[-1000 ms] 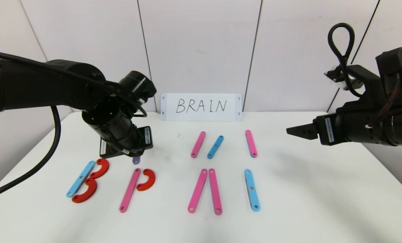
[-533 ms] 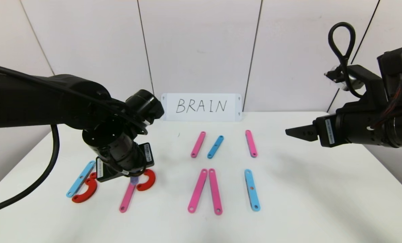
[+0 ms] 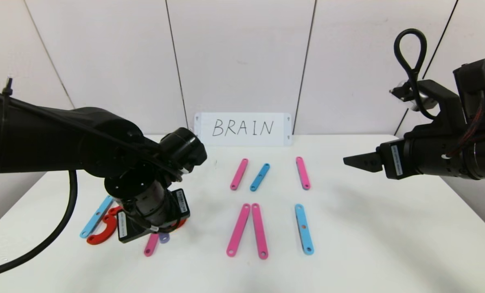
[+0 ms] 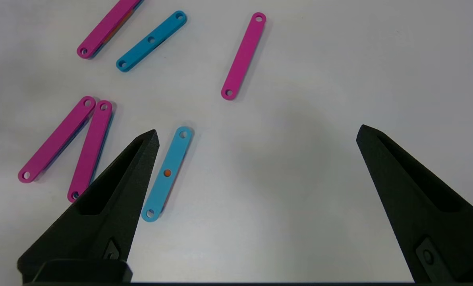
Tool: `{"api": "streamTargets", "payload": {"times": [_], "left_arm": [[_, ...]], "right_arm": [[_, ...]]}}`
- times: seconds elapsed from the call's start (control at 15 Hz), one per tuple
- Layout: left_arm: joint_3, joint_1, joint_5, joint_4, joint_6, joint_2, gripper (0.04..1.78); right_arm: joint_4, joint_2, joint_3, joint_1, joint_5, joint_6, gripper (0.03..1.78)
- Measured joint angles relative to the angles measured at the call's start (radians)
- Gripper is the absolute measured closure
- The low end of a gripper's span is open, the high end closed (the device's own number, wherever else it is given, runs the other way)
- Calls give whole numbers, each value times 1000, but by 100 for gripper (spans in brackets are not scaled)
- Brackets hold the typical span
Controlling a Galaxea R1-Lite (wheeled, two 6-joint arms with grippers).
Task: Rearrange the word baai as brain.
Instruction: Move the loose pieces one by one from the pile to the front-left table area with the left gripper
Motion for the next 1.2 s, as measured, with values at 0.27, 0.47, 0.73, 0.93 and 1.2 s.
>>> {"api": "streamTargets", "payload": {"times": [0.27, 0.47, 0.73, 0.93, 1.2], "left_arm": [[34, -30, -2, 0, -53, 2, 155], [60, -46, -4, -4, -79, 2, 155], [82, -71, -6, -8, -113, 3, 155], [85, -74, -9, -10, -123, 8, 155], [86, -74, -5, -11, -141, 39, 155]], "right_arm": [[0, 0, 1, 0, 0, 0, 7], [0, 0, 1, 1, 0, 0, 7], [0, 0, 1, 4, 0, 0, 7], [0, 0, 1, 4, 0, 0, 7], [0, 0, 1, 5, 0, 0, 7]]}}
